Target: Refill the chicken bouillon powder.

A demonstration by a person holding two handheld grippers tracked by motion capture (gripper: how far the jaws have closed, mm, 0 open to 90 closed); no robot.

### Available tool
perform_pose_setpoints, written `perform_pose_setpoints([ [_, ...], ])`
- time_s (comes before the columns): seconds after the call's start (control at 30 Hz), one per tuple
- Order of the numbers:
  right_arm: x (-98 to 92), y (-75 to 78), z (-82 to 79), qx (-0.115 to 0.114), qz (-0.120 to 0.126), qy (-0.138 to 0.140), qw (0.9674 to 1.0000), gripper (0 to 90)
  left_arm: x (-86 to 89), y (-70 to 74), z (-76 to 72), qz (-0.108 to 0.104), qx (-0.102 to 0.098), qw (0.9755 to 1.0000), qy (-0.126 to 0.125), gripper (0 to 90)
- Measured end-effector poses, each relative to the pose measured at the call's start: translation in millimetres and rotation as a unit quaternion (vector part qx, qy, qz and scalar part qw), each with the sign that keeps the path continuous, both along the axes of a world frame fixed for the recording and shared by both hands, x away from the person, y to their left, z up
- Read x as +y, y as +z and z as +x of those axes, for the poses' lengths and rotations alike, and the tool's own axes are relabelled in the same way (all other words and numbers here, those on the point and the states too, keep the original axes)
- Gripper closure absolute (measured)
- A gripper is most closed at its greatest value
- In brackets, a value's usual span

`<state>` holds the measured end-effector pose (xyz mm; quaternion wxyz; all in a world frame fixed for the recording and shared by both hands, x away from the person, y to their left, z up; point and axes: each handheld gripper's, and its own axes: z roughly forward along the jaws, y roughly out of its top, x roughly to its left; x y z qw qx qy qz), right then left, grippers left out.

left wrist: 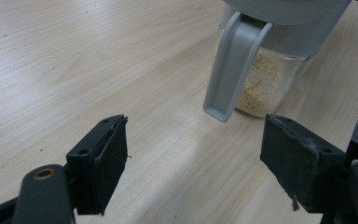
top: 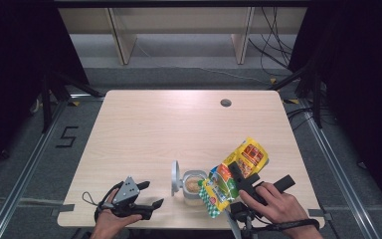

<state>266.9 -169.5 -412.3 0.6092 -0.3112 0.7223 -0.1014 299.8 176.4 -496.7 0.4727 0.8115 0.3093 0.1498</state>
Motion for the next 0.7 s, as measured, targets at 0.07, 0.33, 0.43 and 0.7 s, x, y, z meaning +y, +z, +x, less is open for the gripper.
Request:
perform_pose_setpoints([
  [0.07, -0.2, 0.3, 0.3, -0.002, -0.001, -0.002, 1.0, 54.2, -0.4, -0.4, -0.2, -0.005, 0.001, 1.0, 0.002, 22.2],
  [0.33, -0.6, 1.3, 0.1, 0.0, 0.002, 0.0, 1.0, 54.3, -1.0, -0.3, -0.7, -0.009, -0.001, 1.0, 0.003, 22.1],
  [0.43, -1.1, 1.0, 0.6, -0.001, 0.004, -0.002, 1.0, 54.3, -0.9, -0.6, -0.7, -0.012, 0.0, 0.9999, 0.003, 22.2],
  [0.7, -3.4, 1.8, 0.9, -0.002, 0.001, -0.004, 1.0, 54.3, -1.5, -0.5, -1.0, -0.014, 0.002, 0.9999, 0.006, 22.2],
])
